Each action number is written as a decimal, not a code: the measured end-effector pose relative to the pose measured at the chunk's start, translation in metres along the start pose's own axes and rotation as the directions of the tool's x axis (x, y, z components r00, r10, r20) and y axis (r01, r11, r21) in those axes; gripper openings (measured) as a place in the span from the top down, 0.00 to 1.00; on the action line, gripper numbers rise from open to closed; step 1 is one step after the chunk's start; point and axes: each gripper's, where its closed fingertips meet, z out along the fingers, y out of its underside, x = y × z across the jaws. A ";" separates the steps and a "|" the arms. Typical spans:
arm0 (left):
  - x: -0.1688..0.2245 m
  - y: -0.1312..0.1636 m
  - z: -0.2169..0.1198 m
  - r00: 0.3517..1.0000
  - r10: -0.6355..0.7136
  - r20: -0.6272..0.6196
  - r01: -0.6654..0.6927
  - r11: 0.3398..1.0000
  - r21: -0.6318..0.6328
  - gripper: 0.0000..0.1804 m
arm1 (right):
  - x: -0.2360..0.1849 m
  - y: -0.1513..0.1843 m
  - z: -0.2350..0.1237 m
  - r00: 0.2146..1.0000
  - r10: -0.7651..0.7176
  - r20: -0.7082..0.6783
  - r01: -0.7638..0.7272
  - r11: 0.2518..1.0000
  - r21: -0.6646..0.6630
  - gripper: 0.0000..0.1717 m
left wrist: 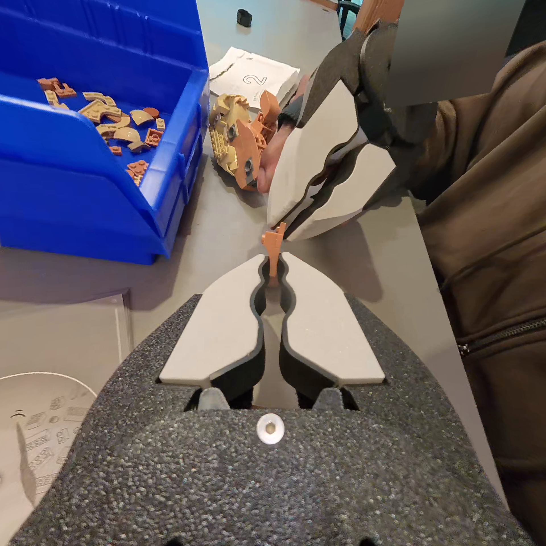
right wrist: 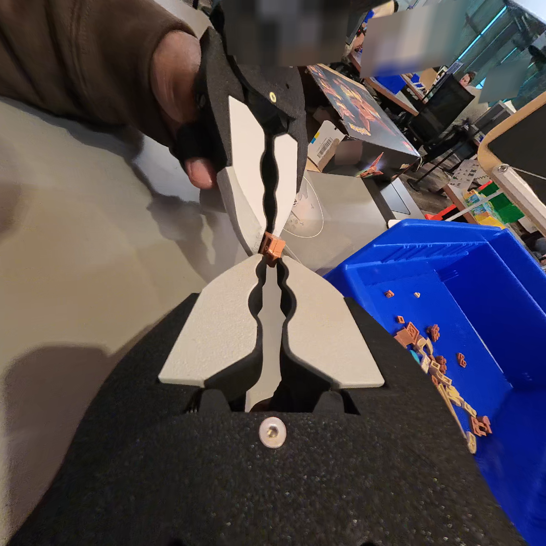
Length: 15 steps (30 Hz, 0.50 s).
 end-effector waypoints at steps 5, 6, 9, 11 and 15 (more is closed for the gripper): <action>-0.002 0.002 0.001 0.974 0.199 0.108 -0.193 0.979 -0.059 0.97 | -0.003 0.003 -0.001 0.982 0.166 0.087 -0.166 0.986 0.000 0.97; -0.003 0.003 0.002 0.960 0.245 0.138 -0.235 0.969 -0.081 0.97 | -0.004 0.004 -0.001 0.974 0.203 0.100 -0.203 0.979 -0.005 0.97; -0.007 0.003 0.001 0.912 0.355 0.205 -0.336 0.934 -0.122 0.97 | -0.004 0.006 0.000 0.951 0.287 0.116 -0.286 0.958 -0.024 0.97; -0.010 0.003 0.001 0.878 0.409 0.250 -0.384 0.912 -0.141 0.97 | -0.004 0.007 0.001 0.936 0.332 0.117 -0.329 0.943 -0.041 0.97; -0.035 0.003 -0.012 0.808 0.448 0.384 -0.402 0.894 -0.196 0.97 | -0.020 0.002 0.006 0.927 0.352 0.127 -0.345 0.936 -0.069 0.97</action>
